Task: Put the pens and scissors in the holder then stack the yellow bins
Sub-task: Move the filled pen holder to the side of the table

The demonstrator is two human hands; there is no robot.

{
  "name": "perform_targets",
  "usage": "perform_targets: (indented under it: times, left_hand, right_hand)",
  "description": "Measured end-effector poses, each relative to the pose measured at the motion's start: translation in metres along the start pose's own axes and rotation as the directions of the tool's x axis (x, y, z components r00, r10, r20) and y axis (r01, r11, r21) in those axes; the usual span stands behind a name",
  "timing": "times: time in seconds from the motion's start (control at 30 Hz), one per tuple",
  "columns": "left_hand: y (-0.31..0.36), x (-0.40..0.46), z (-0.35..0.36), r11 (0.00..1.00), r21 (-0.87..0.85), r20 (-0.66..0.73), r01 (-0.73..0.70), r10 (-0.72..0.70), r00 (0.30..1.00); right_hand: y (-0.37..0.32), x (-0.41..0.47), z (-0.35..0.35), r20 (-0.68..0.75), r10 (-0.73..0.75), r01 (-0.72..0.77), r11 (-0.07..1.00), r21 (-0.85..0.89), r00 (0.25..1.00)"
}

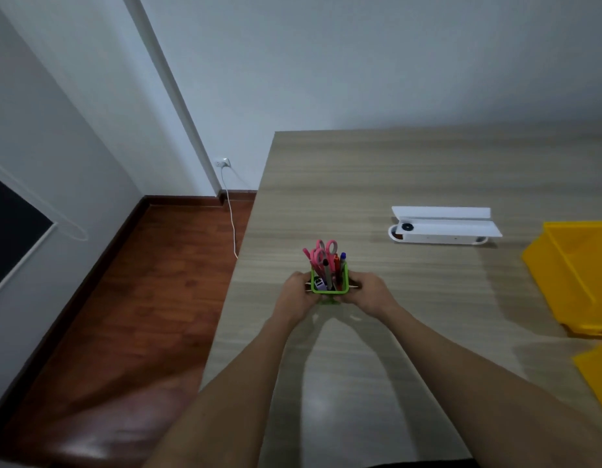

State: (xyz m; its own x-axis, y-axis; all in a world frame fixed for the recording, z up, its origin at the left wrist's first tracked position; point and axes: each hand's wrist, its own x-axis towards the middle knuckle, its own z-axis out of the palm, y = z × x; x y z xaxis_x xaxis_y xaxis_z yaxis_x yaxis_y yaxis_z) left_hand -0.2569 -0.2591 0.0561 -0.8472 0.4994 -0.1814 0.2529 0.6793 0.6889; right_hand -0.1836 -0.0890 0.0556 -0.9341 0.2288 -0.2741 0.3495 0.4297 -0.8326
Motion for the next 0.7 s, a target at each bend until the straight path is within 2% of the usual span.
perform_targets:
  times: [0.37,0.57,0.7]
  left_hand:
    - [-0.079,0.074,-0.078,1.000,0.014,0.002,0.013,-0.013,1.000]
    - [-0.105,0.113,-0.093,1.000,0.005,0.018,0.016,-0.016,1.000]
    - [-0.116,0.132,-0.098,1.000,0.014,-0.019,0.016,-0.015,1.000]
  right_hand:
    - [-0.051,0.098,0.078,-0.072,0.031,-0.029,0.999,0.030,0.997]
    - [-0.060,0.141,0.096,-0.074,0.047,-0.045,0.998,0.039,0.996]
    - [-0.064,0.163,0.102,-0.072,0.049,-0.047,0.999,0.028,0.996]
